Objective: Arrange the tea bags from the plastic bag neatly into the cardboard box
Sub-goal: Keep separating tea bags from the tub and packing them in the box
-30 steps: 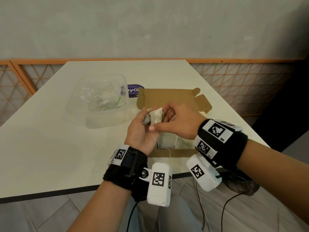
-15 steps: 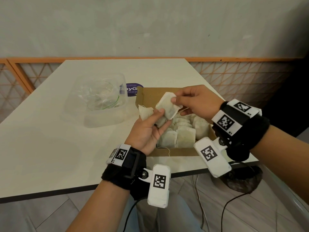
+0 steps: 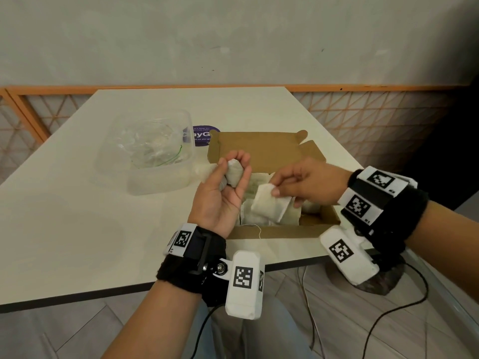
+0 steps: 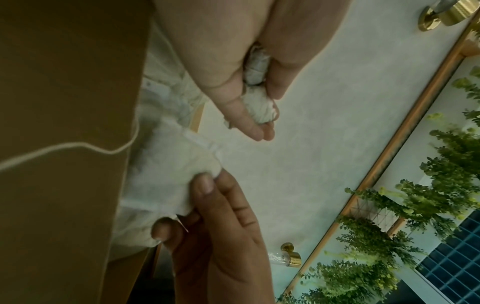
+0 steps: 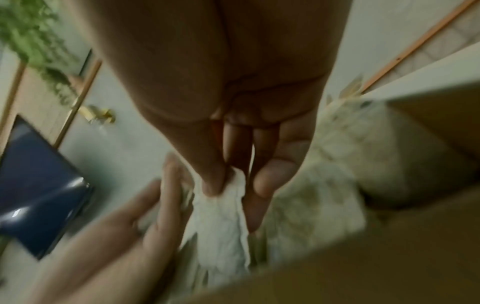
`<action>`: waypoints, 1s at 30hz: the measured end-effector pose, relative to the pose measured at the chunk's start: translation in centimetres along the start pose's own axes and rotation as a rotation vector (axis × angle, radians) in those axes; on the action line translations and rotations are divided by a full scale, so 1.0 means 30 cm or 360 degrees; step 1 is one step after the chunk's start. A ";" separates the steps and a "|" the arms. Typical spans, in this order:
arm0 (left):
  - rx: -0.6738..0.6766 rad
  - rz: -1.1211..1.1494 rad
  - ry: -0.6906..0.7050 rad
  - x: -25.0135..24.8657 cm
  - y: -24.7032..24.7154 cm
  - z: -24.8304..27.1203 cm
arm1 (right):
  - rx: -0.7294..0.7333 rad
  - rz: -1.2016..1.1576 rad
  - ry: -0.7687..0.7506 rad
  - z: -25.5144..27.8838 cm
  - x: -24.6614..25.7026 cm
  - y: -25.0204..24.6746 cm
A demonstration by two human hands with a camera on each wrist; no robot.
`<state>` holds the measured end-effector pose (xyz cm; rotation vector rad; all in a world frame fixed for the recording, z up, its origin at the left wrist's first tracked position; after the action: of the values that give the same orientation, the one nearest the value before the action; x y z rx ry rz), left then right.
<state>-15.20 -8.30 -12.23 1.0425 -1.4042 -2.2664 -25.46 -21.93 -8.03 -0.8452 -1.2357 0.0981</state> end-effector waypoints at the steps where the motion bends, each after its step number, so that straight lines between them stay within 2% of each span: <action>1: 0.0001 0.0000 0.0000 -0.001 0.001 0.001 | 0.0037 0.0063 -0.0018 -0.002 0.002 0.023; 8: -0.0009 -0.0031 -0.0035 -0.001 0.003 0.004 | 0.0052 0.0510 -0.0286 -0.025 0.042 0.108; 11: -0.0047 -0.0053 -0.0042 0.000 0.003 0.000 | -0.0023 0.0384 -0.0270 -0.040 0.051 0.080; 15: -0.0043 -0.0017 -0.0061 -0.001 0.001 -0.003 | 0.0160 0.0056 -0.0107 -0.026 0.046 0.065; 18: -0.0045 -0.0017 -0.0054 0.000 0.002 -0.005 | 0.0308 0.0298 -0.0169 -0.019 0.052 0.084; 22: -0.0049 -0.0017 -0.0077 -0.002 0.000 -0.004 | 0.0280 0.0569 -0.0255 -0.028 0.073 0.118; 24: -0.0046 0.0005 -0.0101 -0.004 -0.001 -0.006 | 0.0194 0.0624 -0.0285 -0.028 0.093 0.108; 25: -0.0048 0.0017 -0.0111 -0.006 -0.002 -0.007 | 0.0079 0.0606 -0.0286 -0.031 0.099 0.094; 28: -0.0055 0.0001 -0.0126 -0.005 -0.006 -0.019 | -0.0529 0.0279 -0.0273 -0.030 0.118 0.044; 30: -0.0052 -0.0070 -0.0144 0.000 -0.005 -0.023 | -0.0732 0.0134 -0.0374 -0.019 0.130 0.037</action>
<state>-14.68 -8.69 -12.53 0.9816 -1.3866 -2.3872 -23.15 -19.49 -5.69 -1.3137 -1.4697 -0.0230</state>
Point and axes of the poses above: each hand's wrist, its own z-axis away from the middle knuckle, its own y-axis out of the palm, x = y × z, the point moved 1 cm from there along -z, towards the middle knuckle, and after that the axes turned 15 degrees about -x, right-handed, at the moved point
